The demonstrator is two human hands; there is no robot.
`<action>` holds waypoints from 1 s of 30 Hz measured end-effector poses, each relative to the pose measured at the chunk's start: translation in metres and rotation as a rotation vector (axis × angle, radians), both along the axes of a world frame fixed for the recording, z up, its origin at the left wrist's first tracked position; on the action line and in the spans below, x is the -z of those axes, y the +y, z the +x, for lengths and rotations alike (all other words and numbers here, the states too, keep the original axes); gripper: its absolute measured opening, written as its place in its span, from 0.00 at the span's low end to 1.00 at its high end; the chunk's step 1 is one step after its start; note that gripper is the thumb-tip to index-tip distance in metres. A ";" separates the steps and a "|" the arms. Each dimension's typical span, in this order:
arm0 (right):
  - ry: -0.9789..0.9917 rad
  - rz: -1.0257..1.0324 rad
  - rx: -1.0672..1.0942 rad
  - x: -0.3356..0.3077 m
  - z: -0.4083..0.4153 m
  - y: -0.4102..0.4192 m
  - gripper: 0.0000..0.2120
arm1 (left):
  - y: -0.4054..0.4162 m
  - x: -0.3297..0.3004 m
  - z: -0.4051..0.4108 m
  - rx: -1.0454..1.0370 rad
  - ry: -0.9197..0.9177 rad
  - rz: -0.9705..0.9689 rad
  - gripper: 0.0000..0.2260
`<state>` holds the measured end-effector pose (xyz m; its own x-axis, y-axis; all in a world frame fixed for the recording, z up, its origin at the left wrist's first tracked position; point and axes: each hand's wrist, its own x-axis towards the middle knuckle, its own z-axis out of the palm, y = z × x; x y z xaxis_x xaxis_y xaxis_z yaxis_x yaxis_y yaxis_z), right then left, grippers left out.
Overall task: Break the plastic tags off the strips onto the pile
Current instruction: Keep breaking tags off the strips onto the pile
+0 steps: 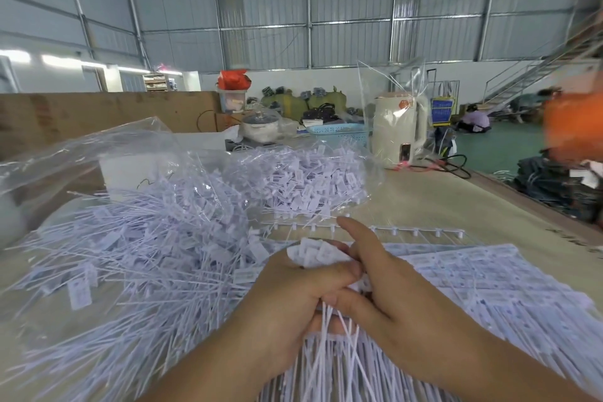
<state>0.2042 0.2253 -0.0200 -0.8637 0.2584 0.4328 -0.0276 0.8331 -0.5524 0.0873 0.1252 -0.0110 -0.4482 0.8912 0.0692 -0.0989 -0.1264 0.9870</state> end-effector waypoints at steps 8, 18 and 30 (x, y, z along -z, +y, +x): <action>-0.210 0.104 0.094 -0.017 0.015 0.015 0.24 | -0.006 -0.008 -0.013 -0.162 0.110 0.049 0.07; 0.040 0.106 0.251 -0.018 0.014 0.006 0.23 | -0.002 -0.012 -0.008 -0.222 0.040 0.236 0.06; -0.011 -0.019 0.050 -0.017 0.016 0.009 0.20 | 0.001 -0.002 0.000 -0.194 -0.015 0.233 0.06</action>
<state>0.2200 0.2340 -0.0026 -0.8545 0.3091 0.4175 0.0200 0.8227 -0.5681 0.0872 0.1267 -0.0091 -0.6111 0.7499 0.2535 -0.0655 -0.3671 0.9279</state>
